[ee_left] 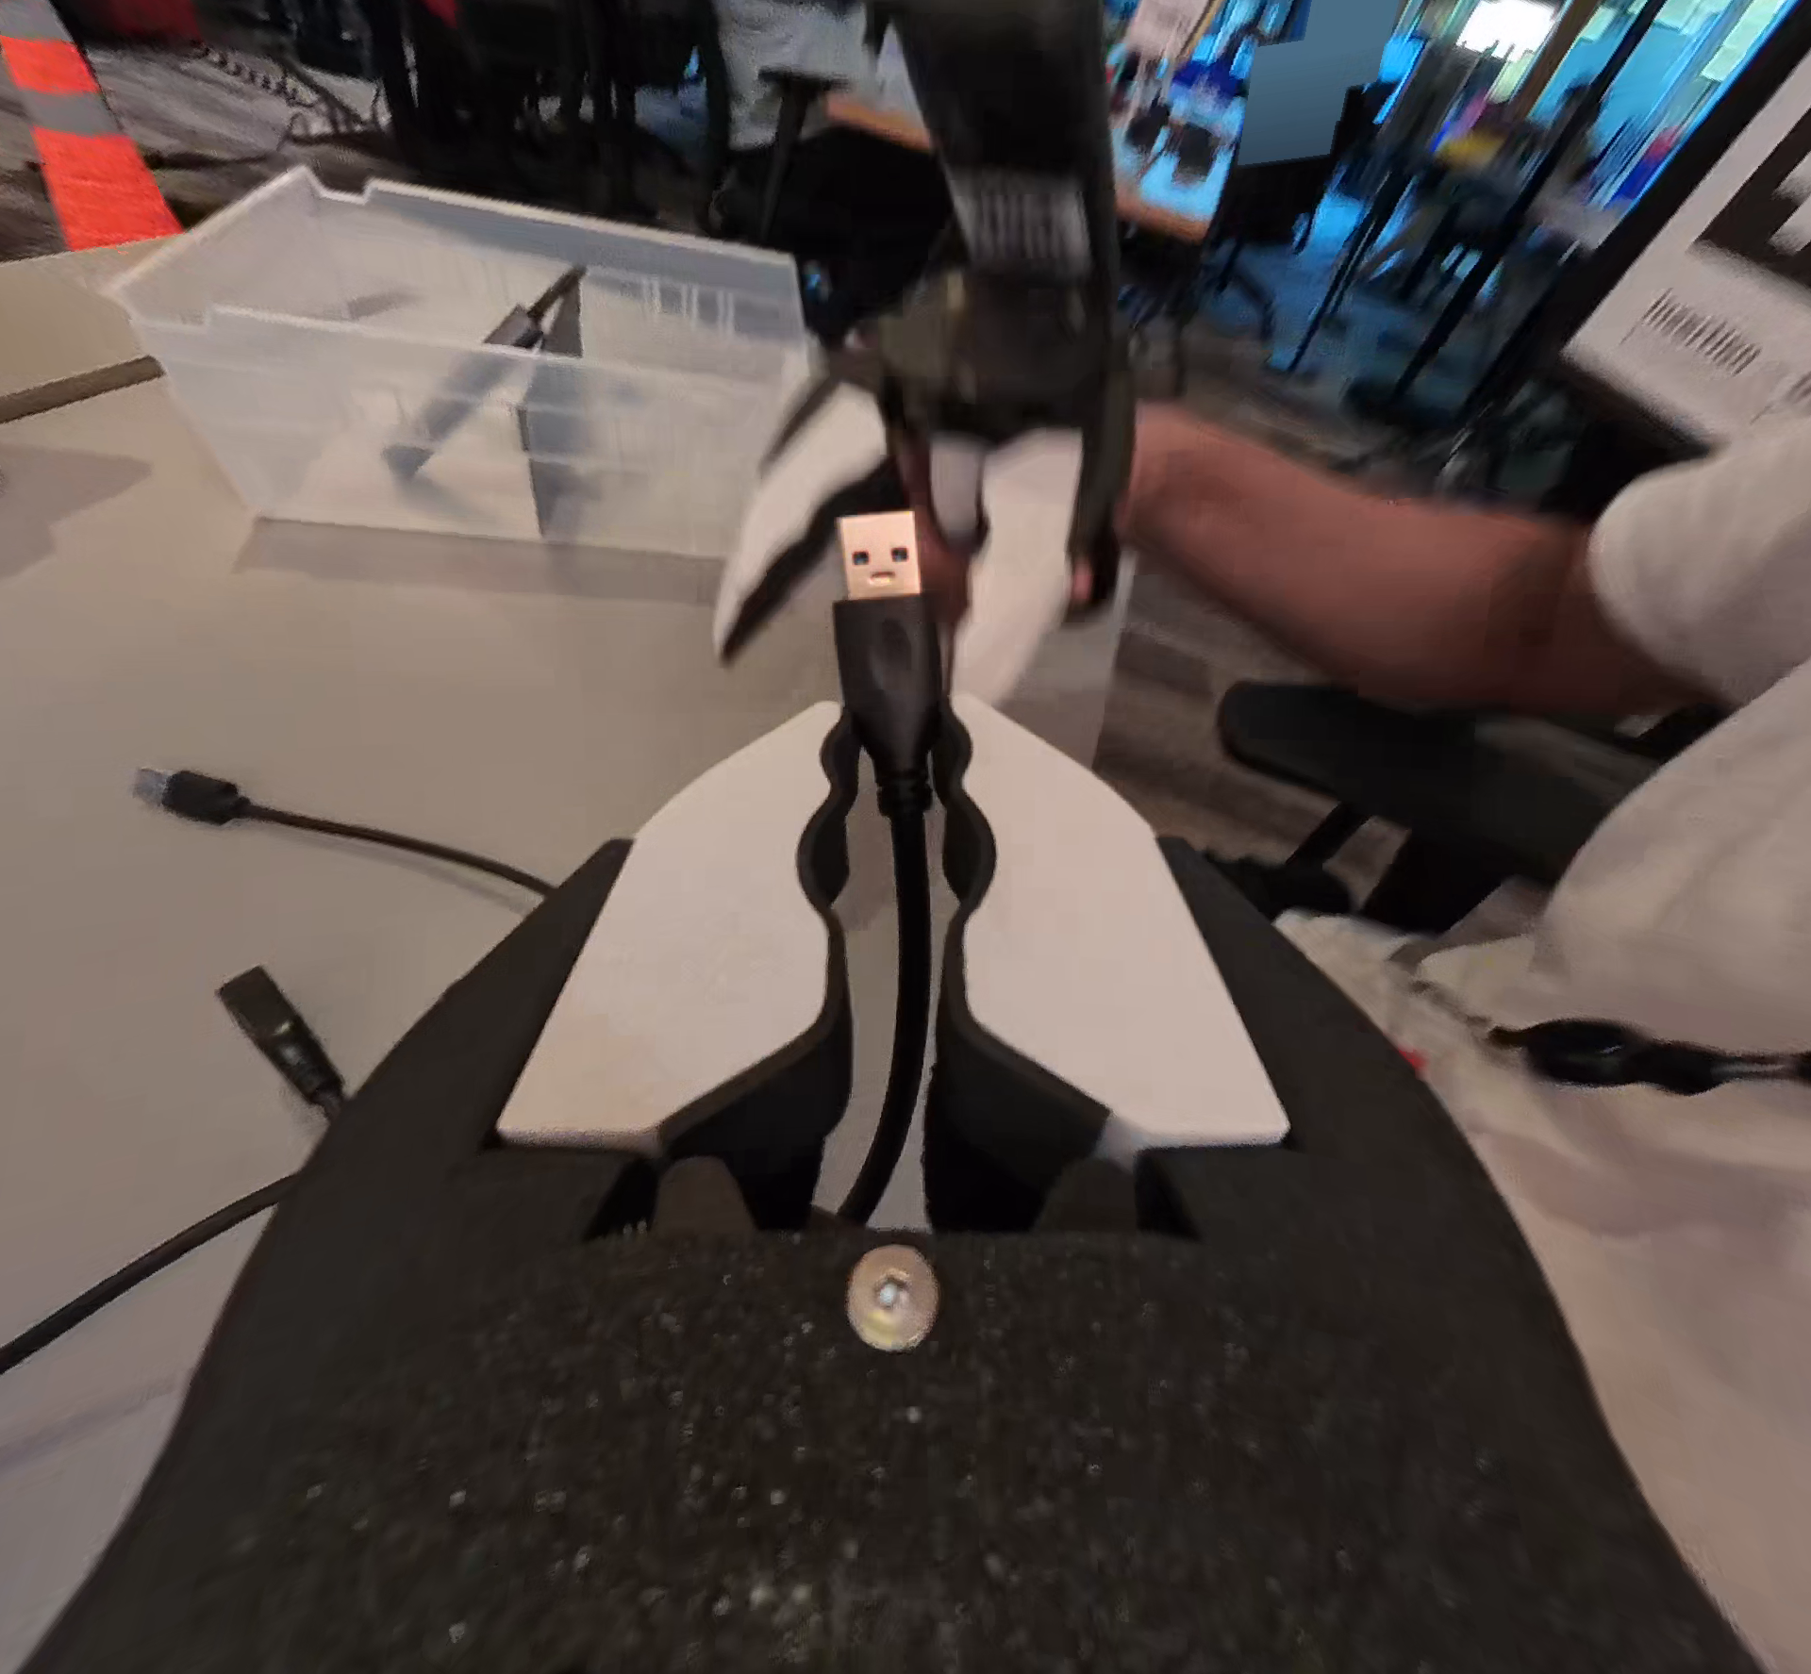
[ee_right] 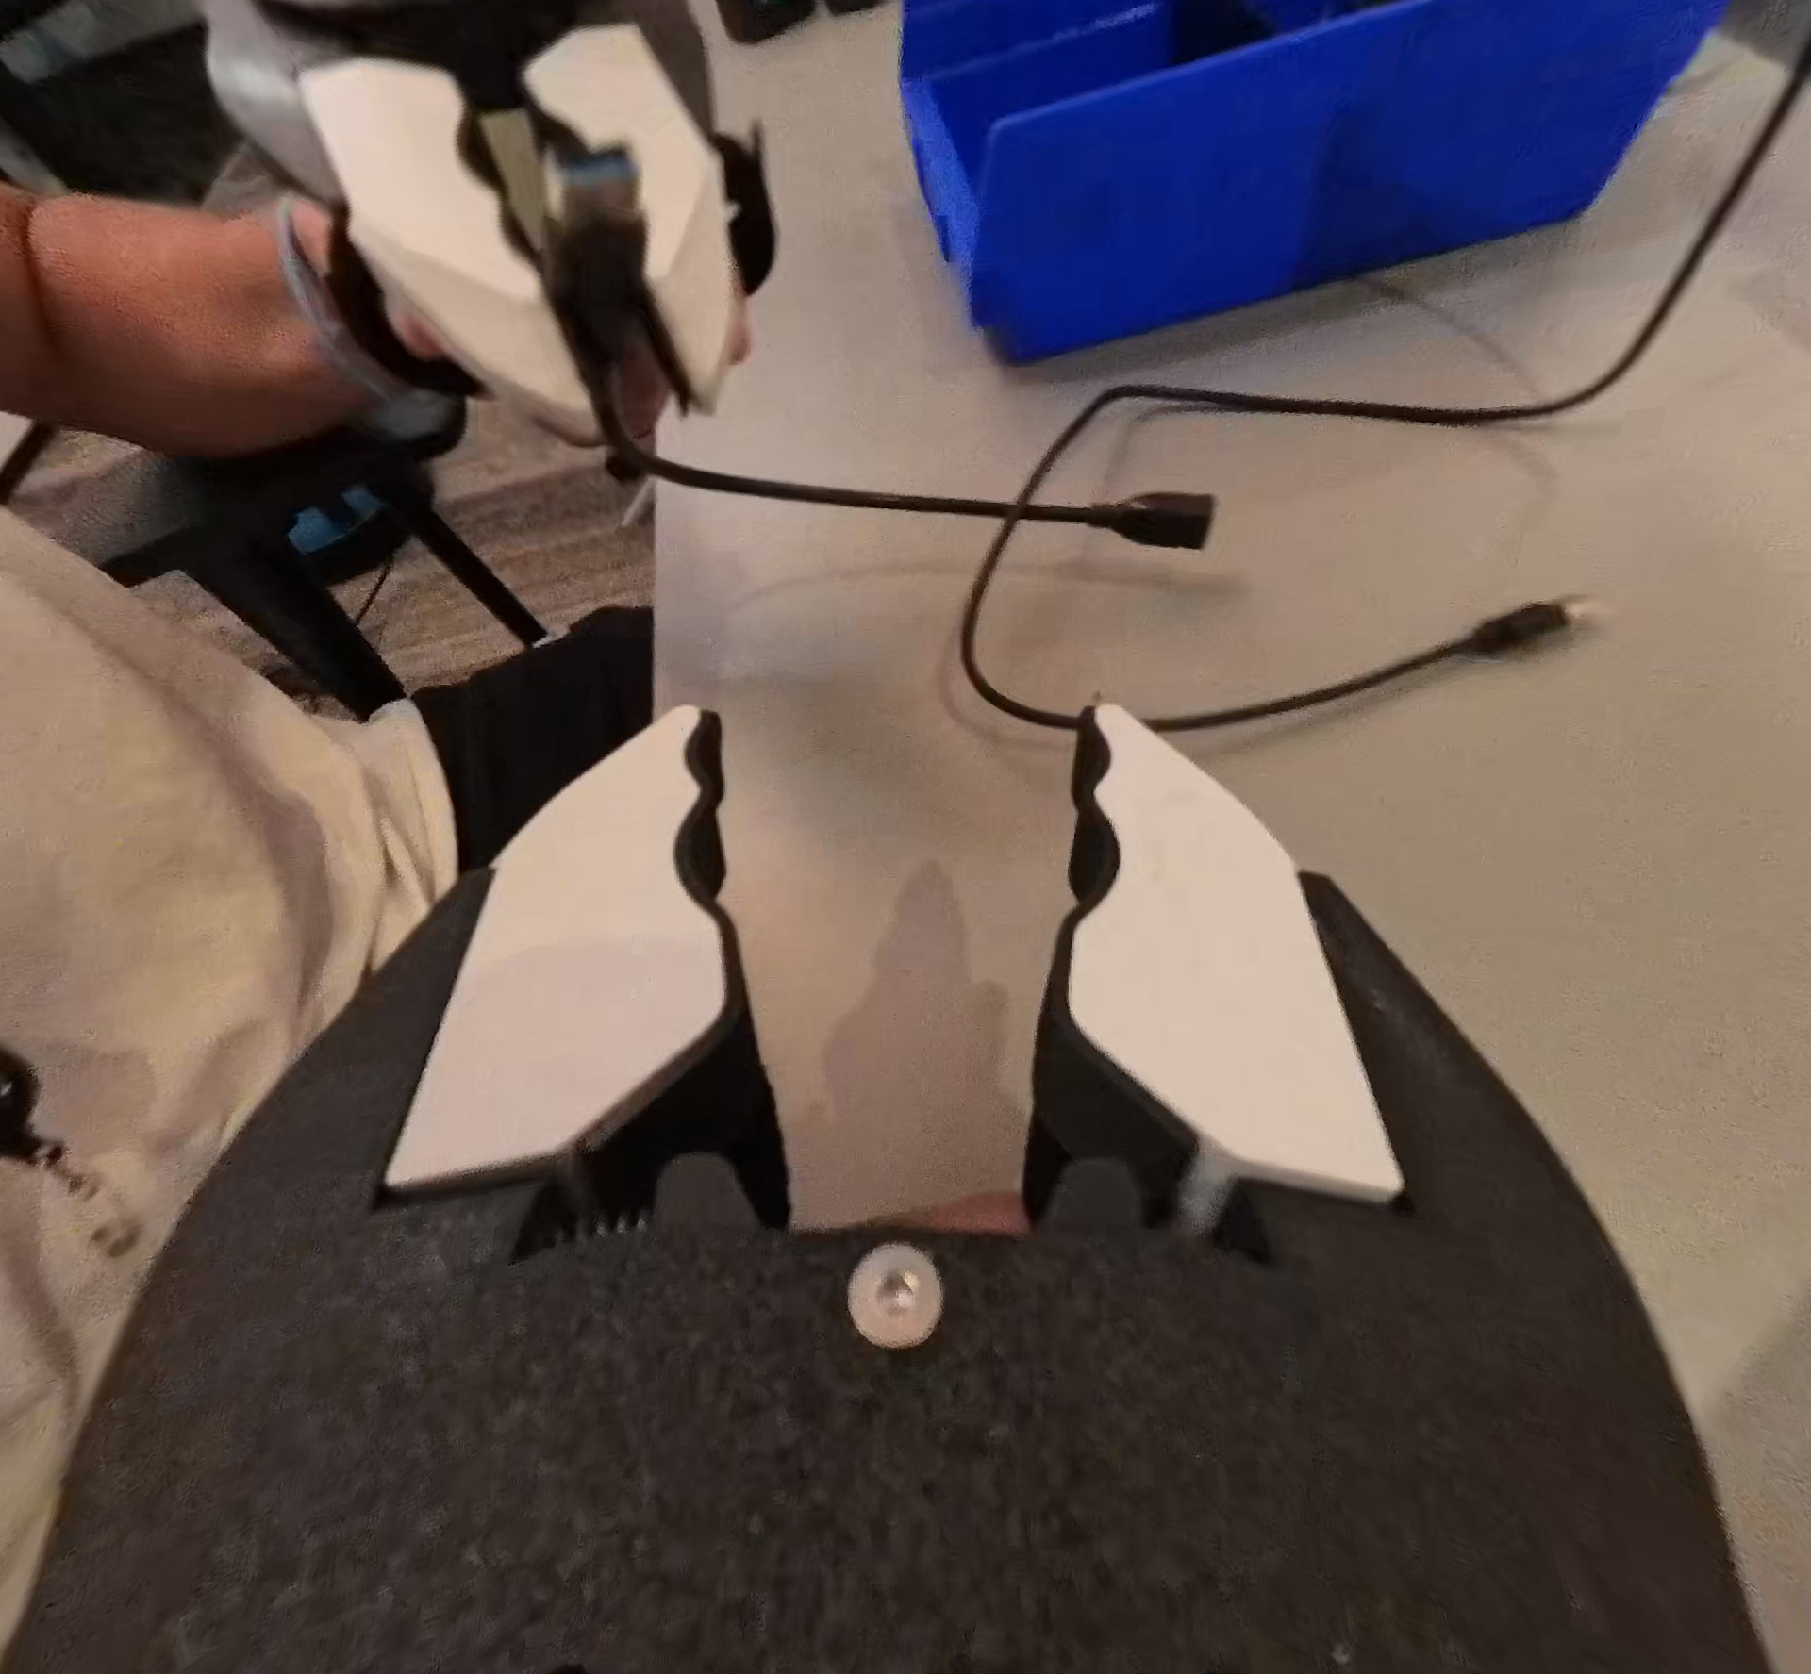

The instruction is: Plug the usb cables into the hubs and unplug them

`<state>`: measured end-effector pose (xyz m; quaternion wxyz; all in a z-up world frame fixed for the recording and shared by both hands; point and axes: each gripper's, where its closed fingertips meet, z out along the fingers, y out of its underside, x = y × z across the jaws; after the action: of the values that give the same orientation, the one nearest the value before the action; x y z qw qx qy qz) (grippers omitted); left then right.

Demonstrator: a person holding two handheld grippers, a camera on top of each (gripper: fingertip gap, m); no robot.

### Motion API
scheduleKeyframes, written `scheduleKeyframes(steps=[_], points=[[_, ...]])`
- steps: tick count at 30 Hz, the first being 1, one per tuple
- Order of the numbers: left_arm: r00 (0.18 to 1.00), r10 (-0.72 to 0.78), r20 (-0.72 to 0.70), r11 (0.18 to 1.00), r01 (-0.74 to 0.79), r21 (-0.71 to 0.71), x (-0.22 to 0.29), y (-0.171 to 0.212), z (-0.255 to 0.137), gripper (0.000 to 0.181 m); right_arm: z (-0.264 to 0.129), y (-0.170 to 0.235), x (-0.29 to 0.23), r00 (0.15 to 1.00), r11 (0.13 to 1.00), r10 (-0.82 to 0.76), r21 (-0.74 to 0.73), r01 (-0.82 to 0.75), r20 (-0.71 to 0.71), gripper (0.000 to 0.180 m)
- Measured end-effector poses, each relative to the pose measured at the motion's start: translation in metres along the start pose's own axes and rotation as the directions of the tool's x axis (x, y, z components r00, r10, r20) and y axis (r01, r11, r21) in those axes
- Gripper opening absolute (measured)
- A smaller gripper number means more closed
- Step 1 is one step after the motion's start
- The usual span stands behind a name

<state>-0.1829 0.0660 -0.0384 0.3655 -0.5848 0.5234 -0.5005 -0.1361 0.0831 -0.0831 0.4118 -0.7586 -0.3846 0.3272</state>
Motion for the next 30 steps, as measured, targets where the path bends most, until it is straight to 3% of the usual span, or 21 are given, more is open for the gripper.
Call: scheduleKeyframes(steps=[3,8,11,12,13,16,18,21,24,26,27,30], points=[[0.987,-0.115,-0.111,0.984,0.128,0.124,0.009,-0.023,-0.009,0.014,0.038,-0.007,-0.03,0.999,0.984,-0.028,0.177,0.032,-0.02,0.067],[0.946,-0.206,-0.25,0.921,0.274,0.277,0.024,-0.051,-0.015,0.014,0.079,-0.036,-0.054,0.995,0.959,-0.08,0.268,0.091,-0.055,0.062],[0.934,-0.229,-0.275,0.889,0.315,0.331,0.028,-0.06,-0.022,0.014,0.09,-0.041,-0.055,0.987,0.949,-0.123,0.278,0.147,-0.102,0.032],[0.935,-0.226,-0.272,0.881,0.316,0.353,0.027,-0.063,-0.026,0.015,0.09,-0.038,-0.061,0.989,0.953,-0.134,0.264,0.147,-0.069,0.004],[0.938,-0.221,-0.265,0.875,0.311,0.371,0.027,-0.064,-0.029,0.015,0.088,-0.036,-0.062,0.988,0.952,-0.139,0.267,0.153,-0.07,0.0],[0.936,-0.229,-0.267,0.864,0.321,0.388,0.022,-0.065,-0.035,0.014,0.075,-0.034,-0.074,0.995,0.95,-0.101,0.301,0.089,0.025,0.002],[0.93,-0.247,-0.273,0.862,0.339,0.378,0.019,-0.065,-0.036,0.014,0.067,-0.03,-0.079,0.993,0.956,-0.075,0.288,0.047,0.089,0.037],[0.916,-0.261,-0.305,0.849,0.368,0.38,0.022,-0.068,-0.035,0.014,0.068,-0.031,-0.086,0.993,0.955,-0.088,0.291,0.063,0.076,0.061],[0.912,-0.262,-0.317,0.852,0.373,0.368,0.027,-0.068,-0.031,0.015,0.078,-0.047,-0.099,0.987,0.927,-0.161,0.344,0.149,0.007,0.052],[0.92,-0.258,-0.294,0.854,0.36,0.375,0.026,-0.069,-0.032,0.014,0.082,-0.047,-0.103,0.976,0.927,-0.216,0.31,0.21,-0.017,0.012],[0.923,-0.258,-0.286,0.852,0.357,0.383,0.024,-0.07,-0.035,0.014,0.08,-0.046,-0.102,0.971,0.927,-0.236,0.294,0.234,-0.029,0.005],[0.93,-0.275,-0.243,0.843,0.354,0.405,0.014,-0.072,-0.05,0.015,0.059,-0.043,-0.099,0.974,0.939,-0.226,0.27,0.215,0.008,0.005]])
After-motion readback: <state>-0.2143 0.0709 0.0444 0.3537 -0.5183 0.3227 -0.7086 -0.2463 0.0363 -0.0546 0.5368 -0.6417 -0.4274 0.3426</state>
